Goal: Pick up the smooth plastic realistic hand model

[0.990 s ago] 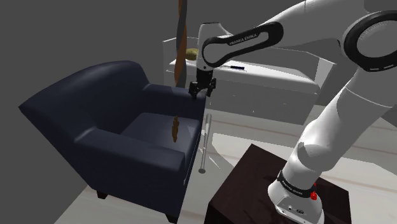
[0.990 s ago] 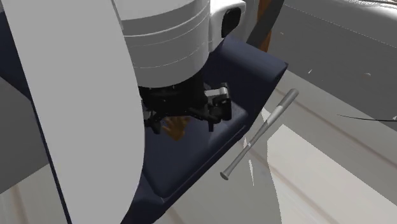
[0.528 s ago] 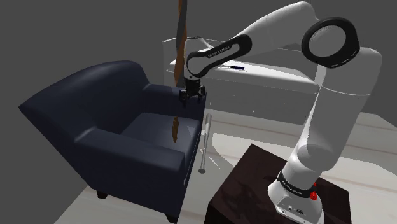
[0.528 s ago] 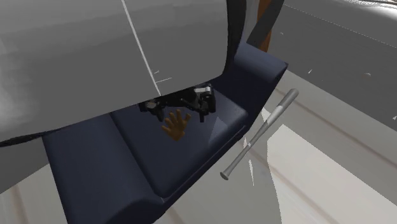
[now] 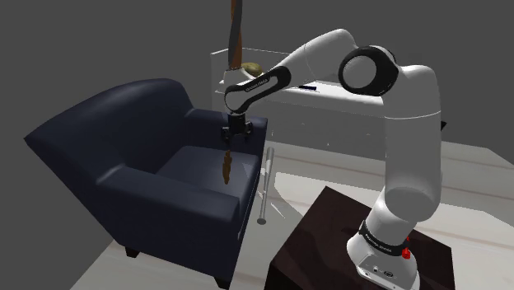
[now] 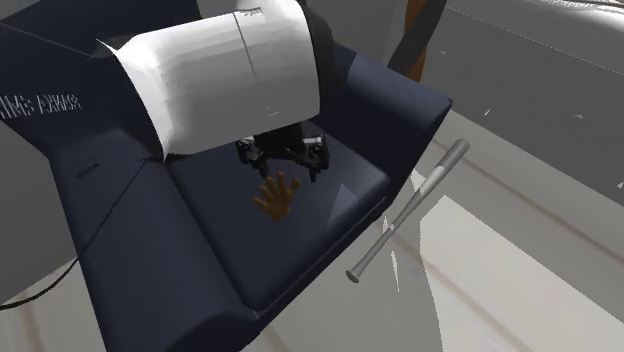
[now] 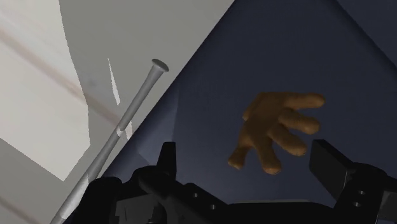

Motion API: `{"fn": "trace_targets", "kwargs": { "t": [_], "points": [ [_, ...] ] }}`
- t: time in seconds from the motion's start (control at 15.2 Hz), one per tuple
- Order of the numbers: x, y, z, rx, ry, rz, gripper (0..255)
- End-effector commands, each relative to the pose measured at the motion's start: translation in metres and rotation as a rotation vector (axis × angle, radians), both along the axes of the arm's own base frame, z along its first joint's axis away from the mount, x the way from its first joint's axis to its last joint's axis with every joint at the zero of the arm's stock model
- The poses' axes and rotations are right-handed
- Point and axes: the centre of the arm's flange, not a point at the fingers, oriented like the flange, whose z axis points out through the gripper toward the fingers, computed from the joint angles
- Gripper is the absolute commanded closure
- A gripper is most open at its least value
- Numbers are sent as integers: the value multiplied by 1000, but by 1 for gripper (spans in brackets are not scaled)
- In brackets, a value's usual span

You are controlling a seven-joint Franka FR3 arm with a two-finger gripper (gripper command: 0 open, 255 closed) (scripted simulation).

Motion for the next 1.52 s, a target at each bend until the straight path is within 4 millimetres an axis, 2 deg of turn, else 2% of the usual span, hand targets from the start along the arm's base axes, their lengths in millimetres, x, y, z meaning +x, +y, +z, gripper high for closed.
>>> {"fn": "trace_targets", "kwargs": {
  "t": [0.0, 0.4, 0.92, 1.06, 1.12, 1.45],
  "points": [
    [22, -5, -21, -1, 13, -26, 0],
    [76, -22, -83, -5, 50, -99, 0],
    [78, -23, -125, -5, 51, -102, 0],
    [78, -23, -125, -5, 51, -102, 0],
    [78, -22, -124, -5, 51, -102, 255],
    [78, -22, -124, -5, 51, -102, 255]
  ]
}}
